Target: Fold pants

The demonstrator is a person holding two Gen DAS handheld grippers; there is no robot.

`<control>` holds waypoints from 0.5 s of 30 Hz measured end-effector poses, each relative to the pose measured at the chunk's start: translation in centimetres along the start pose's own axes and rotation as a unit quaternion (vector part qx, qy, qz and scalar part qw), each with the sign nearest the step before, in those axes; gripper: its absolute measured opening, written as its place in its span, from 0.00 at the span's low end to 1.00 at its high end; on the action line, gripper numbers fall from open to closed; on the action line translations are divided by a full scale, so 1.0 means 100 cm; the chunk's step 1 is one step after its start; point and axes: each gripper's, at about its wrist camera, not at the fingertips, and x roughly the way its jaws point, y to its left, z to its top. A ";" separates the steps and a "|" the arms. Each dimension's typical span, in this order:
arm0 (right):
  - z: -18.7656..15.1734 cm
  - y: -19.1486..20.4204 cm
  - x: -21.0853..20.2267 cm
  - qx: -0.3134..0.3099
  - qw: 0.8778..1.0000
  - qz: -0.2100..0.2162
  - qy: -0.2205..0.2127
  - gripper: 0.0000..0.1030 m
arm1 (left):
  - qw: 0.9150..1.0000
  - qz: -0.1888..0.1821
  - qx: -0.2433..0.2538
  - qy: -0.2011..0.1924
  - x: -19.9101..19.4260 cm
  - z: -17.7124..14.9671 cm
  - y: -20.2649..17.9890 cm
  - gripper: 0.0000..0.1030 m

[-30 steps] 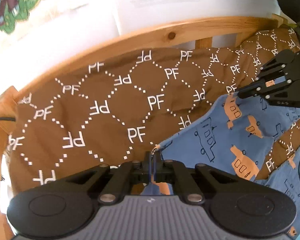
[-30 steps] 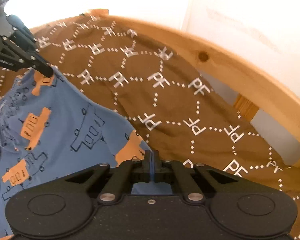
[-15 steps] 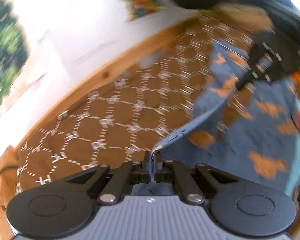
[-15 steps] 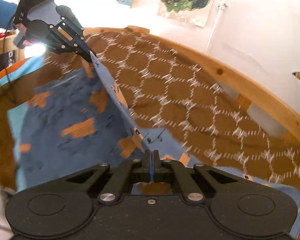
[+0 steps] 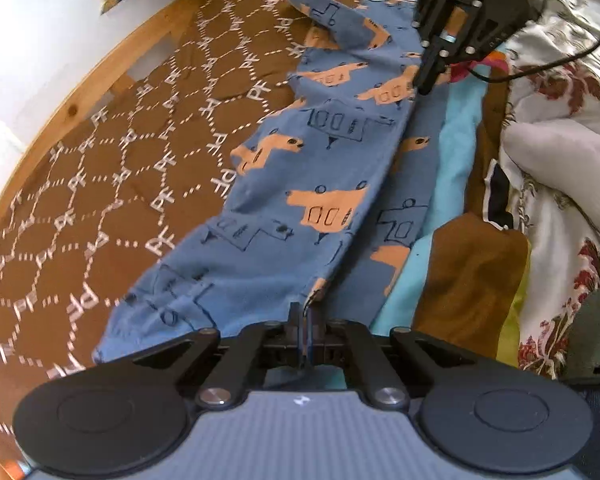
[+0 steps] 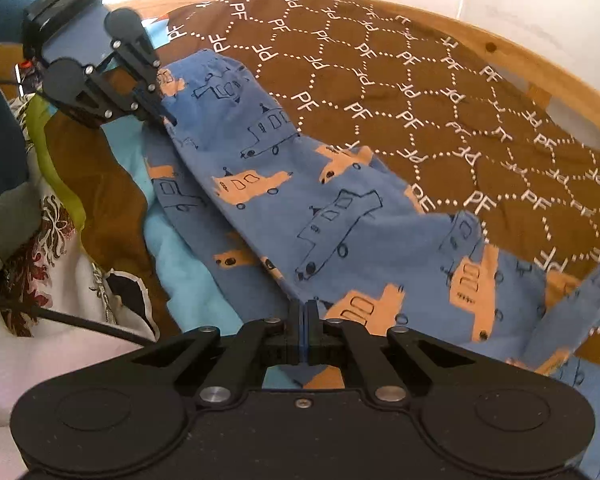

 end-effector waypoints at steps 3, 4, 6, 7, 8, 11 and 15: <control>-0.002 0.002 -0.002 -0.002 1.000 0.001 -0.001 0.00 | 1.000 0.006 -0.016 -0.001 0.001 -0.007 0.001 0.02; -0.002 0.003 -0.002 -0.002 1.000 0.001 0.000 0.00 | 1.000 0.010 -0.015 0.001 0.001 -0.011 -0.003 0.02; -0.003 0.000 -0.001 0.000 1.000 0.004 -0.001 0.00 | 1.000 0.013 -0.016 0.002 0.001 -0.014 -0.003 0.02; -0.003 0.001 -0.001 0.001 1.000 0.005 -0.002 0.00 | 1.000 0.012 -0.019 0.000 0.000 -0.015 -0.001 0.02; -0.004 0.002 -0.003 0.002 1.000 0.006 -0.003 0.00 | 1.000 0.007 -0.024 -0.002 -0.001 -0.015 0.001 0.02; -0.004 0.003 -0.008 0.001 1.000 0.011 -0.003 0.00 | 1.000 0.001 -0.028 -0.001 -0.005 -0.018 0.003 0.02; -0.011 0.004 0.000 0.000 1.000 0.016 0.015 0.00 | 1.000 -0.005 -0.021 0.010 0.002 -0.019 0.002 0.02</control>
